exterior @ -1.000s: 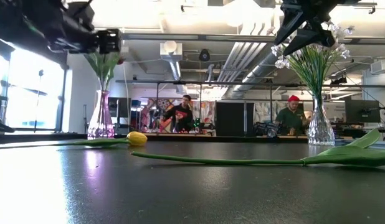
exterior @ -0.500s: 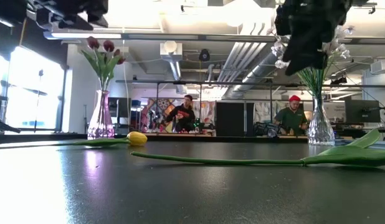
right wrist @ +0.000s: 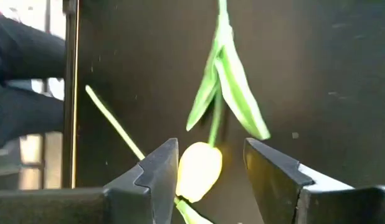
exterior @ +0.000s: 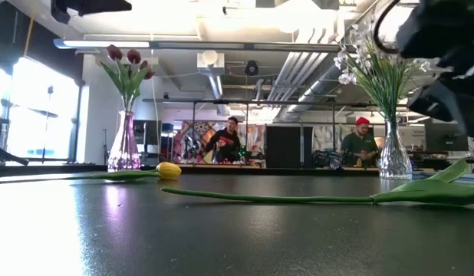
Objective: Sort flowers into vase by color
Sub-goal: Put the middle yellow tulip flower into the bottom left transparent vase
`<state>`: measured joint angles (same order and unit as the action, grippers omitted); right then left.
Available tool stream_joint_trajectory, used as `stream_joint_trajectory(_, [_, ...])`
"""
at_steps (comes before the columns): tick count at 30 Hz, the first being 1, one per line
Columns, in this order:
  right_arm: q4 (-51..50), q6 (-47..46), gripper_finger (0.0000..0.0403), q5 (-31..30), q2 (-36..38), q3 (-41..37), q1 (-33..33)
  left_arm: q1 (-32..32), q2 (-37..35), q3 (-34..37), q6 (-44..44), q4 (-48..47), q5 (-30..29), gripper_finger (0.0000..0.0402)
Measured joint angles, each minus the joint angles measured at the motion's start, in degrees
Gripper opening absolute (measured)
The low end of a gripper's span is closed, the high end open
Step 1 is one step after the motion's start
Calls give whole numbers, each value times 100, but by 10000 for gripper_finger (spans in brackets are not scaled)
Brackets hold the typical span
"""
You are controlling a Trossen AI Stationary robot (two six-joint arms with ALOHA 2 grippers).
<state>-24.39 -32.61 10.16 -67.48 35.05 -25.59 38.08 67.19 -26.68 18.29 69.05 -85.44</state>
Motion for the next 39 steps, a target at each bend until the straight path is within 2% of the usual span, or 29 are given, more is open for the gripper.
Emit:
stream_joint_trajectory(8, [693, -489, 171, -613, -577, 4, -845, 297, 1236, -978, -111, -421, -26, 204])
stream_joint_trajectory(14, [1200, -1371, 171, -1183, -1276, 9, -935, 246, 1763, -1066, -1395, -600, 938, 204])
stream_joint_trajectory(17, [1324, -1799, 171, -1333, -1632, 9, -933, 107, 1951, -1066, -2240, -861, 1838, 204])
stream_joint_trajectory(20, [1513, -2179, 165, -1357, -1870, 16, -949, -147, 2068, -1066, -3075, -1111, 3294, 204])
stream_joint_trajectory(24, [1617, -2510, 119, -1406, -1983, 31, -1009, -520, 2162, -1064, -4003, -1707, 5110, 204])
stream_joint_trajectory(30, [1575, -3050, 12, -1226, -1855, 25, -1016, -1156, 2160, -1064, -5299, -3122, 6842, 204])
stream_joint_trajectory(35, [1216, -3176, 18, -1268, -1676, 432, -1018, -1648, 2158, -1073, -5917, -3624, 8189, 204])
stream_joint_trajectory(37, [870, -3039, 11, -1270, -1654, 693, -1011, -1787, 2158, -1191, -5838, -3838, 8839, 207])
stream_joint_trajectory(39, [626, -2774, 4, -1246, -1652, 963, -993, -1847, 2158, -1408, -5656, -4290, 9127, 211])
